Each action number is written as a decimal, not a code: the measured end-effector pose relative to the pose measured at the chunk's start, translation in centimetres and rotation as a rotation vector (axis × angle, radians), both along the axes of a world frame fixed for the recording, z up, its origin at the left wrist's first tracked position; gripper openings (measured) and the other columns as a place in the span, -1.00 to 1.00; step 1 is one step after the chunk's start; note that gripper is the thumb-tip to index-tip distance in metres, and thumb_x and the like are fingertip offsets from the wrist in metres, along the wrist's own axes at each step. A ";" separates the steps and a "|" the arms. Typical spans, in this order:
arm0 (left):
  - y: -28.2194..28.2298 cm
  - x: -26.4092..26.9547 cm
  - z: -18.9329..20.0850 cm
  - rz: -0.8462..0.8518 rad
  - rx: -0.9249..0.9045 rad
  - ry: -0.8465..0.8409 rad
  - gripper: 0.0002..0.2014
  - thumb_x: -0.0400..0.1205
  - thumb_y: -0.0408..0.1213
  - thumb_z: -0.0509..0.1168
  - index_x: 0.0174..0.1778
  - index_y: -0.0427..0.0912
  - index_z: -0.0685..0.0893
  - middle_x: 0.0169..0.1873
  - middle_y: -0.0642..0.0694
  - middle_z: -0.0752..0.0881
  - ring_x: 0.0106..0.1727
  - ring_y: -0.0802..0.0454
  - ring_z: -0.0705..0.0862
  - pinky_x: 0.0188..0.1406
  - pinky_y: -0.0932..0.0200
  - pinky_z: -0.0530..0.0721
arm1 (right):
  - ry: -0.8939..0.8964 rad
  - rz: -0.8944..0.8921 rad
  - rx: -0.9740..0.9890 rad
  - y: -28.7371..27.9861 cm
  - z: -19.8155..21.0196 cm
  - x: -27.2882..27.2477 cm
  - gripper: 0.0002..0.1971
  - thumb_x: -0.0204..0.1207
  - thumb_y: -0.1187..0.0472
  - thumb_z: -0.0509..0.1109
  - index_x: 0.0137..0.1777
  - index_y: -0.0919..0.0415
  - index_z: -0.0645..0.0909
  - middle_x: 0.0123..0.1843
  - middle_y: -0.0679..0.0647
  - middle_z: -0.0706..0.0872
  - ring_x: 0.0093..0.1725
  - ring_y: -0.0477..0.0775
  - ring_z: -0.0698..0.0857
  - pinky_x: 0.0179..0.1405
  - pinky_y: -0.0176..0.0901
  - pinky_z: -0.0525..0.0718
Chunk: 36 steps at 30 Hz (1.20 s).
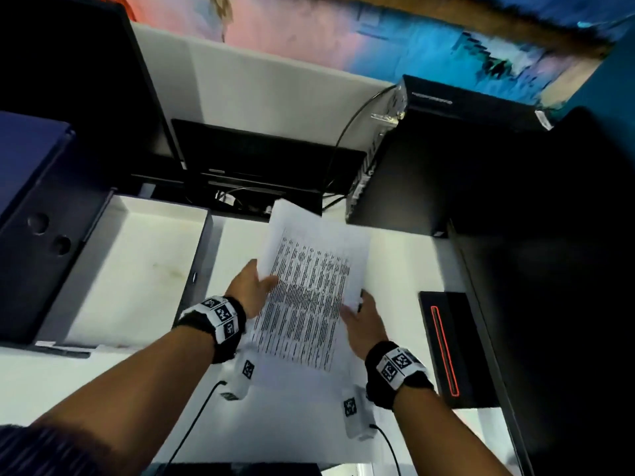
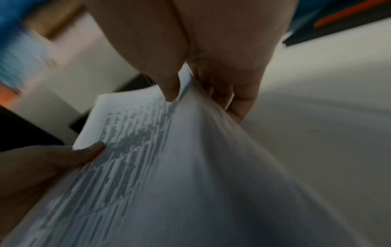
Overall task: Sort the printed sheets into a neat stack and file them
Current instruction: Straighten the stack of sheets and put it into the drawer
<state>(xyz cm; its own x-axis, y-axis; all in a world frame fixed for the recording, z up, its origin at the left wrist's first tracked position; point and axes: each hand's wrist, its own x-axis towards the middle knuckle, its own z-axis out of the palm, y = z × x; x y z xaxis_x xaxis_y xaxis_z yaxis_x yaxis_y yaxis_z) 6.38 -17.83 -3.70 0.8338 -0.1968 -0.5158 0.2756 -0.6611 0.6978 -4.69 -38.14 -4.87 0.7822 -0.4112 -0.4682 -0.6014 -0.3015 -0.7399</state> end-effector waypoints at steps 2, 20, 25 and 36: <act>-0.3 -0.7 -1.3 0.030 0.073 0.044 -0.53 0.70 -0.07 0.30 0.35 -0.35 0.39 0.17 -0.31 0.65 -0.03 -0.13 0.58 -0.09 0.14 0.49 | 0.120 0.093 -0.070 0.8 -2.0 -0.4 -0.32 0.75 0.12 0.19 0.73 0.29 -0.08 0.72 0.12 0.14 0.69 0.12 0.18 0.60 -0.21 0.11; -1.2 -1.7 -2.6 0.234 -0.026 0.160 -0.49 0.79 -0.04 0.06 0.47 -0.43 0.34 0.34 -0.44 0.59 0.31 -0.38 0.62 0.17 -0.03 0.57 | 0.047 -0.043 -0.098 0.8 -2.4 -0.3 -0.44 0.76 0.08 0.15 0.70 0.19 0.12 0.64 0.15 0.36 0.60 0.18 0.37 0.48 -0.27 0.23; -1.1 -2.3 -3.0 0.254 -0.047 0.084 -0.51 0.77 -0.06 0.14 0.52 -0.29 0.30 0.36 -0.38 0.58 0.32 -0.32 0.60 0.23 0.00 0.53 | -0.024 0.011 -0.073 1.0 -1.6 -0.4 -0.42 0.75 0.10 0.20 0.69 0.21 0.12 0.58 0.12 0.43 0.56 0.13 0.42 0.38 -0.40 0.23; -0.1 -2.1 2.8 0.518 -0.420 -0.294 -0.75 0.75 -0.08 0.20 0.31 -0.03 0.44 0.06 -0.14 0.73 -0.01 -0.10 0.70 0.03 -0.10 0.75 | -0.184 0.147 -0.042 -3.2 5.8 3.3 -0.66 0.71 0.15 0.28 0.41 0.29 0.52 0.28 0.09 0.71 0.26 0.10 0.67 0.33 -0.15 0.52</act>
